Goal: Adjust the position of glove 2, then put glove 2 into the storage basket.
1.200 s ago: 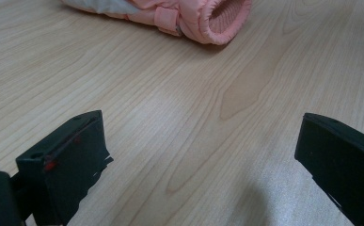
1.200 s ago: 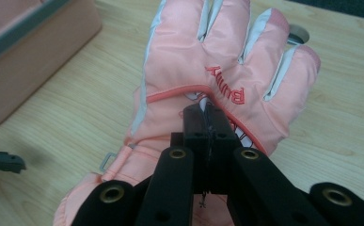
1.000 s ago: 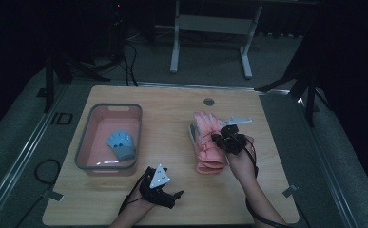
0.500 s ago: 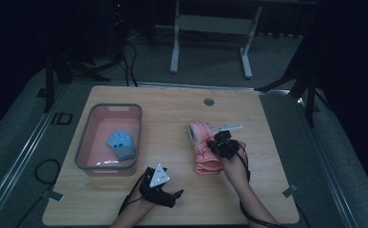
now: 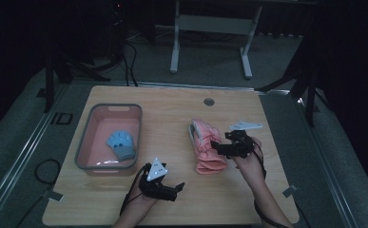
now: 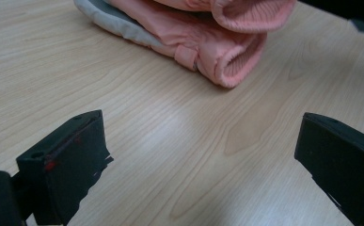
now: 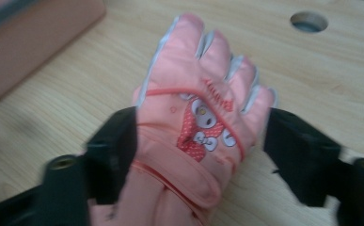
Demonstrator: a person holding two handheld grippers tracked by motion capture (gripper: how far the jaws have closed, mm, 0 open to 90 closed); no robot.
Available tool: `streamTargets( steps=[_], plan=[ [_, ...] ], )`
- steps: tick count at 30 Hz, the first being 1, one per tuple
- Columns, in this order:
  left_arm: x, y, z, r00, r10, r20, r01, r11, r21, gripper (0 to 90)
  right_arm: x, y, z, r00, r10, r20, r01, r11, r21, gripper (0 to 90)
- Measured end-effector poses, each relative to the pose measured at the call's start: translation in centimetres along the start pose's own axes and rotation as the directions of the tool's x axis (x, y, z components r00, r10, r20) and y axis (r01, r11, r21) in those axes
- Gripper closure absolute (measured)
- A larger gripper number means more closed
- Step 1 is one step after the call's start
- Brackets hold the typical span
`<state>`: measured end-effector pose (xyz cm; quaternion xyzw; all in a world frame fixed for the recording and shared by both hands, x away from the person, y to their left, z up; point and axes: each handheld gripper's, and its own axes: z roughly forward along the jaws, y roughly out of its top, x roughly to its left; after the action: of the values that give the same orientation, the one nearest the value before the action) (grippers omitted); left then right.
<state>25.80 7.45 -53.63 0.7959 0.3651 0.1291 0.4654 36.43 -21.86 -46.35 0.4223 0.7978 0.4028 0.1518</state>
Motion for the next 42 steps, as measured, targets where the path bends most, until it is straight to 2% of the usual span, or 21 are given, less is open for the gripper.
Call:
streamTargets(
  steps=[2,6,10,13,15,17,18,21,22,23,25,26,28,30,32,35,36,38,39,40,42],
  plan=[
    [-0.2,0.6,0.0,1.0,0.002,0.003,-0.002,1.0,0.004,3.0,-0.6,-0.1,-0.7,0.9999,0.001,-0.015,-0.001,1.0,-0.027,13.3],
    [-0.4,3.0,0.2,0.9999,0.005,0.01,-0.005,1.0,-0.001,3.0,-2.3,-0.5,-2.0,0.9988,-0.005,-0.049,0.001,0.997,-0.071,15.2],
    [-0.5,6.5,0.6,0.9994,0.029,0.02,-0.029,0.9995,-0.016,3.1,-3.5,-1.0,-2.8,0.9986,-0.049,-0.02,0.047,0.995,-0.092,13.9],
    [-0.5,9.2,1.7,0.9984,0.056,-0.007,-0.056,0.9982,-0.021,4.5,-4.5,-1.2,-3.3,0.9994,0.02,-0.028,-0.023,0.996,-0.091,14.0],
    [-0.4,10.7,2.7,0.9978,0.058,-0.033,-0.058,0.998,-0.023,12.4,-5.0,-1.3,-3.4,0.9984,0.048,-0.03,-0.051,0.993,-0.104,11.6],
    [-0.1,11.8,3.6,0.9975,0.066,-0.024,-0.066,0.9977,-0.016,16.3,-5.1,-1.2,-3.3,0.9968,0.06,-0.052,-0.065,0.992,-0.107,10.6],
    [0.2,12.4,4.3,0.9984,0.054,-0.019,-0.054,0.9985,-0.01,23.2,-5.2,-1.2,-3.1,0.9965,0.056,-0.062,-0.062,0.993,-0.098,10.8],
    [0.4,13.3,6.0,0.9983,0.04,-0.042,-0.04,0.9992,-0.004,40.6,-5.1,-1.1,-2.2,0.9989,0.037,-0.028,-0.039,0.998,-0.046,30.8],
    [0.4,13.4,6.6,0.998,0.035,-0.053,-0.035,0.9994,0.004,48.0,-5.0,-1.0,-1.8,0.9993,0.026,-0.028,-0.028,0.999,-0.038,42.4],
    [0.5,13.5,7.0,0.9981,0.029,-0.055,-0.028,0.9995,0.013,49.5,-5.1,-0.9,-1.5,0.9989,0.029,-0.038,-0.031,0.999,-0.042,43.7],
    [0.7,13.4,8.4,0.9976,0.008,-0.069,-0.004,0.9985,0.055,51.1,-5.1,-0.7,-0.7,0.9973,0.039,-0.062,-0.041,0.999,-0.026,57.5],
    [0.9,13.3,8.9,0.9971,-0.021,-0.073,0.026,0.9975,0.065,50.4,-5.0,-0.7,-0.1,0.9961,0.038,-0.079,-0.041,0.999,-0.027,57.6],
    [1.1,13.0,9.8,0.9943,-0.032,-0.102,0.043,0.9927,0.112,43.6,-4.9,-0.7,0.8,0.9944,0.04,-0.098,-0.042,0.999,-0.019,63.0],
    [1.5,12.3,10.5,0.9908,-0.052,-0.125,0.07,0.9873,0.143,41.0,-4.7,-0.9,1.6,0.9928,0.044,-0.112,-0.045,0.999,-0.014,61.4],
    [2.1,11.7,10.7,0.9864,-0.101,-0.129,0.121,0.9795,0.161,37.4,-4.7,-1.3,2.4,0.9912,0.062,-0.117,-0.061,0.998,0.019,54.4],
    [3.1,10.5,10.9,0.9785,-0.18,-0.101,0.195,0.9655,0.172,34.6,-5.0,-2.1,3.5,0.9834,0.117,-0.139,-0.11,0.992,0.056,49.3],
    [3.4,10.1,11.0,0.9731,-0.214,-0.085,0.226,0.9582,0.175,34.2,-5.0,-2.2,3.7,0.9811,0.128,-0.145,-0.12,0.991,0.064,48.3],
    [3.7,9.5,11.4,0.9682,-0.239,-0.075,0.249,0.9507,0.185,32.3,-5.2,-2.7,4.6,0.9757,0.152,-0.157,-0.138,0.985,0.099,45.9],
    [3.7,9.5,11.4,0.9682,-0.239,-0.075,0.249,0.9507,0.185,32.1,-5.2,-2.7,4.6,0.9757,0.152,-0.157,-0.138,0.985,0.099,45.9],
    [4.0,9.0,11.8,0.9611,-0.266,-0.075,0.276,0.9414,0.195,32.1,-5.3,-2.9,5.0,0.9707,0.174,-0.165,-0.155,0.98,0.122,45.2],
    [4.2,8.6,12.2,0.9545,-0.293,-0.055,0.298,0.9338,0.198,28.1,-5.7,-3.3,6.0,0.9566,0.223,-0.187,-0.192,0.966,0.172,45.0]
  ],
)
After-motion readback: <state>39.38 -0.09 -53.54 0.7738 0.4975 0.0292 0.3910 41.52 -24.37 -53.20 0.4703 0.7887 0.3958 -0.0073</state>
